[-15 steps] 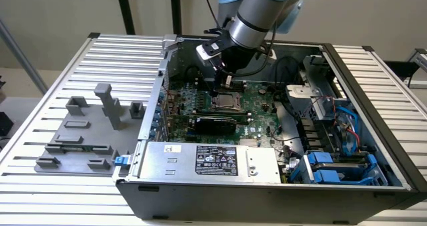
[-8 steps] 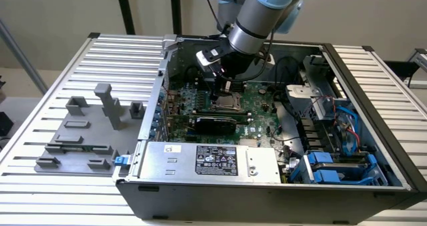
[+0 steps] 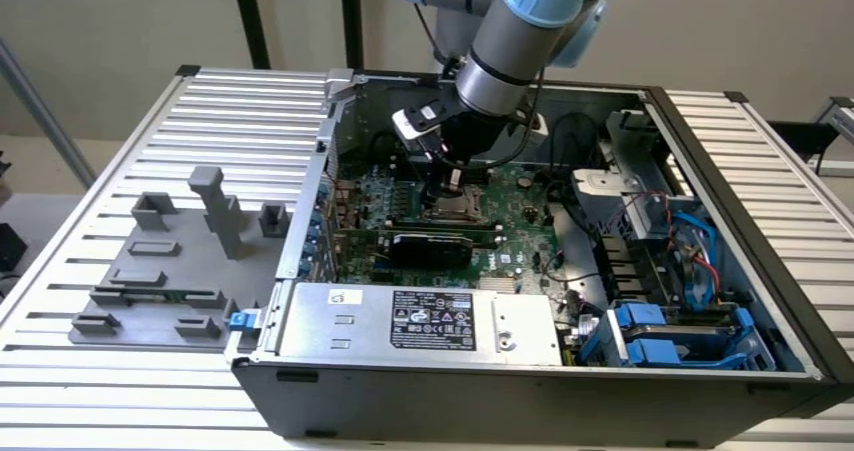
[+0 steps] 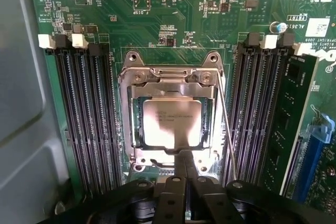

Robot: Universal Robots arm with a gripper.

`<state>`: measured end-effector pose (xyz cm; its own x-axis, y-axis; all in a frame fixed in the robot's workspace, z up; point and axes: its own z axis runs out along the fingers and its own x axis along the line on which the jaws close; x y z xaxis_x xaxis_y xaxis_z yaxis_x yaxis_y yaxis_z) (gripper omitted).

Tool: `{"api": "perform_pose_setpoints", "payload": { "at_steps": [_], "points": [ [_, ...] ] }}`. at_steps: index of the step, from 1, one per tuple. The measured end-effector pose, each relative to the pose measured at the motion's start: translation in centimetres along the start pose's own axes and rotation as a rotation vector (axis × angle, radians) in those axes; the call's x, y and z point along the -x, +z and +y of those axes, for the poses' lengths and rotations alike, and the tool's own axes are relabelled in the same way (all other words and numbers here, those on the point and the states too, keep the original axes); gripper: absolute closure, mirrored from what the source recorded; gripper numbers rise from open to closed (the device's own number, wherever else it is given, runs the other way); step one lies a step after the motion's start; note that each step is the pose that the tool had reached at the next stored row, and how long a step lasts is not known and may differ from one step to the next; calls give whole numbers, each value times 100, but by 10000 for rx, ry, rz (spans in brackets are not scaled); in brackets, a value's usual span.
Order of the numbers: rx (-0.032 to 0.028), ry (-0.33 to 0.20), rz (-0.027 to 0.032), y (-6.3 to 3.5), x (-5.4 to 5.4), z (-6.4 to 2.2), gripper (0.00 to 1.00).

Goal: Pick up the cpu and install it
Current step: 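Close the cpu cover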

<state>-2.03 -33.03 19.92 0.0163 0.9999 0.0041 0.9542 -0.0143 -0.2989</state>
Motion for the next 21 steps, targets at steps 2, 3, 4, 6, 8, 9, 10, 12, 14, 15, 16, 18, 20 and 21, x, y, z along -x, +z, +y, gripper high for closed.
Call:
{"api": "perform_pose_setpoints", "payload": {
  "at_steps": [2, 3, 4, 6, 8, 9, 10, 12, 14, 15, 16, 18, 20, 21],
  "points": [
    [7, 0, -3, 12, 1, 4, 89],
    [8, 0, -4, 12, 1, 4, 89],
    [8, 1, -4, 12, 1, 3, 89],
    [11, 1, 2, -15, 0, -5, 89],
    [9, 6, 2, -76, 0, -25, 89],
    [10, 10, 3, -101, 2, -37, 89],
    [9, 10, 4, -117, 5, -55, 89],
    [10, 8, 6, -118, 9, -131, 89],
    [10, 4, 17, -101, 11, -220, 89],
    [10, 4, 19, -94, 11, -266, 89],
    [9, 3, 23, -88, 12, -312, 89],
    [8, -1, 37, -91, 13, -401, 89],
    [9, -9, 59, -134, 14, -474, 89],
    [8, -9, 62, -171, 14, -506, 89]
  ]
}}
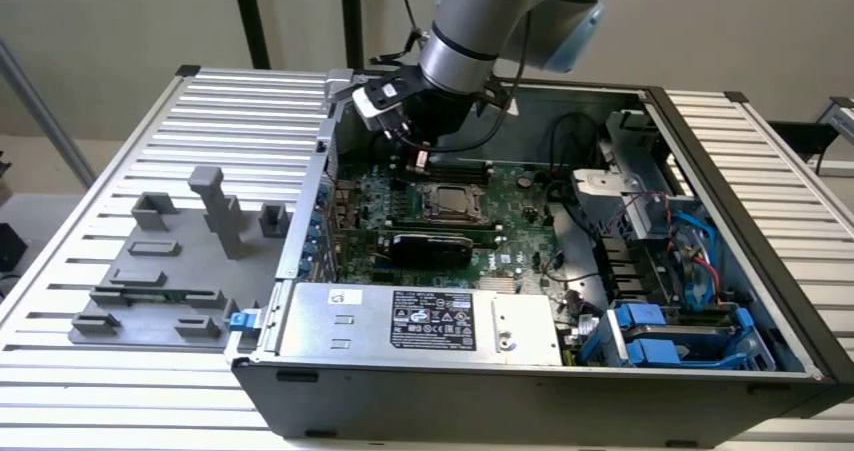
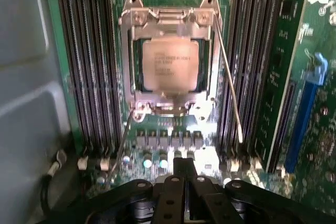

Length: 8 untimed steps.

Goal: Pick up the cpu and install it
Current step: 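Close the cpu cover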

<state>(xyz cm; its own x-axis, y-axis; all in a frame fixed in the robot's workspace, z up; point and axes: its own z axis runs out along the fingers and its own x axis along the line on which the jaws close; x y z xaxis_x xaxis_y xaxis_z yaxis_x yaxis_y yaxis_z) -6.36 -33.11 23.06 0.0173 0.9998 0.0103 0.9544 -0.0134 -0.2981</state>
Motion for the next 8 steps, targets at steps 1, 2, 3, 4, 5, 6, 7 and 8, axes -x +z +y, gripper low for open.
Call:
{"api": "perform_pose_setpoints", "payload": {
  "at_steps": [1, 2, 3, 4, 5, 6, 7, 8],
  "points": [
    [0, -1, 11, -37, 0, -33, 89],
    [0, 2, 23, -69, 0, -62, 89],
    [1, 14, 41, -99, 0, -88, 89],
    [1, 34, 61, -128, 0, -111, 89],
    [2, 61, 82, -153, 0, -132, 89],
    [2, 92, 100, -176, 0, -151, 89],
    [3, 131, 121, -198, 0, -169, 89],
    [4, 180, 138, -205, 0, -181, 89]
  ]
}}
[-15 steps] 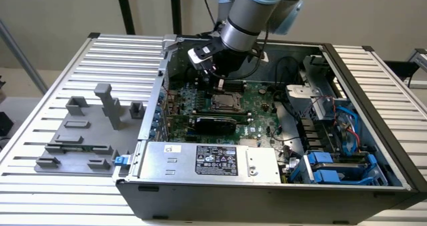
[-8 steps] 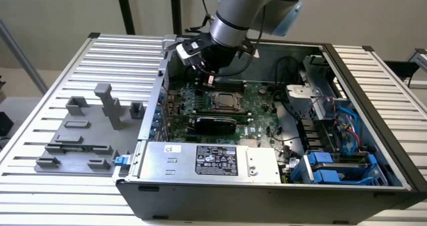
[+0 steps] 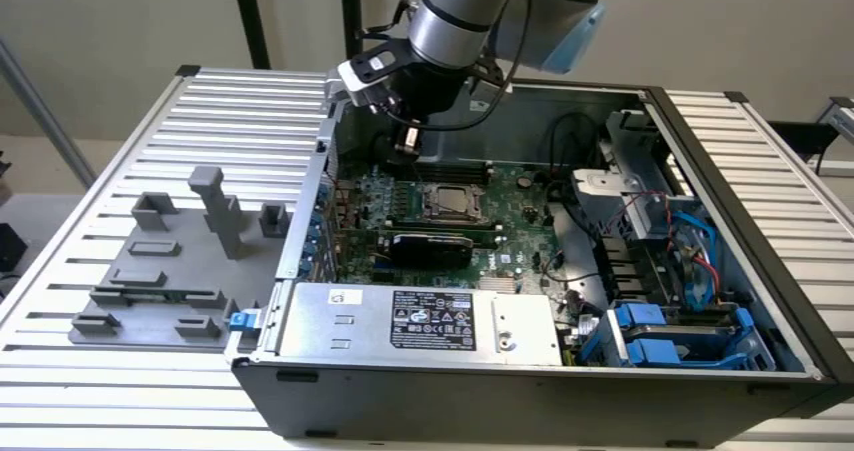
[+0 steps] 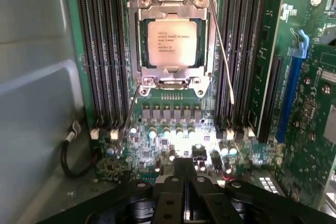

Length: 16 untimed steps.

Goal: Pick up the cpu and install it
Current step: 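Close the cpu cover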

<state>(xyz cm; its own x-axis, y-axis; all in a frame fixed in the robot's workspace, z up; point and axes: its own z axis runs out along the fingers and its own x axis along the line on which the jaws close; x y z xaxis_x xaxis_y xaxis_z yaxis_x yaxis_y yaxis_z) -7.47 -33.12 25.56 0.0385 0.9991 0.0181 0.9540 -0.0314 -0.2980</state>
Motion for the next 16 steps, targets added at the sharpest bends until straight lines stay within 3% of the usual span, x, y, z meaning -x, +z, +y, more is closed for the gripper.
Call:
{"api": "perform_pose_setpoints", "payload": {
  "at_steps": [4, 7, 10, 16],
  "points": [
    [16, 191, 116, 14, 0, -45, 89],
    [31, 300, 347, 27, 1, -60, 89],
    [48, 374, 681, 38, 2, -68, 89],
    [64, 599, 1532, 53, 2, -65, 89]
  ]
}}
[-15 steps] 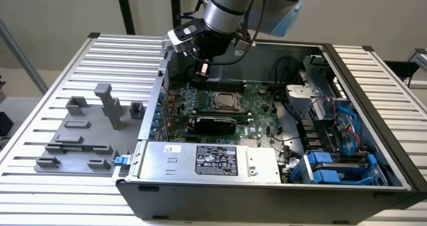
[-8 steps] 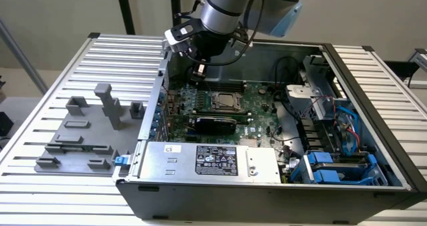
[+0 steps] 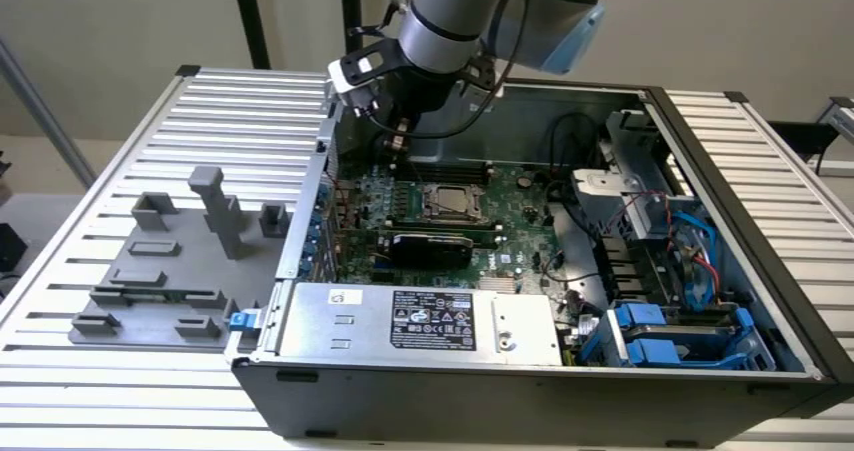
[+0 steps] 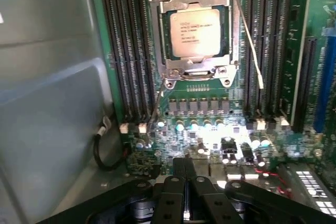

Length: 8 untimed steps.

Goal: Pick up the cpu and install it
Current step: 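Close the cpu cover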

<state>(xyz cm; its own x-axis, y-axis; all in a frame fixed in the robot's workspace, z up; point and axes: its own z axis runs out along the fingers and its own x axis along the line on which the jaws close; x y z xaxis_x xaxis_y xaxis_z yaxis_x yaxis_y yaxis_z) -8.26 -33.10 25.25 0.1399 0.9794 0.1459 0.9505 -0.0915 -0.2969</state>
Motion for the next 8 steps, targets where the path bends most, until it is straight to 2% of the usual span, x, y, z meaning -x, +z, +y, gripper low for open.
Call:
{"api": "perform_pose_setpoints", "payload": {
  "at_steps": [2, 4, 6, 8],
  "points": [
    [6, 142, 248, 7, 1, 2, 89],
    [19, 315, 468, 16, 2, 5, 89],
    [40, 520, 665, 26, 4, 8, 89],
    [85, 805, 812, 48, 7, 15, 89]
  ]
}}
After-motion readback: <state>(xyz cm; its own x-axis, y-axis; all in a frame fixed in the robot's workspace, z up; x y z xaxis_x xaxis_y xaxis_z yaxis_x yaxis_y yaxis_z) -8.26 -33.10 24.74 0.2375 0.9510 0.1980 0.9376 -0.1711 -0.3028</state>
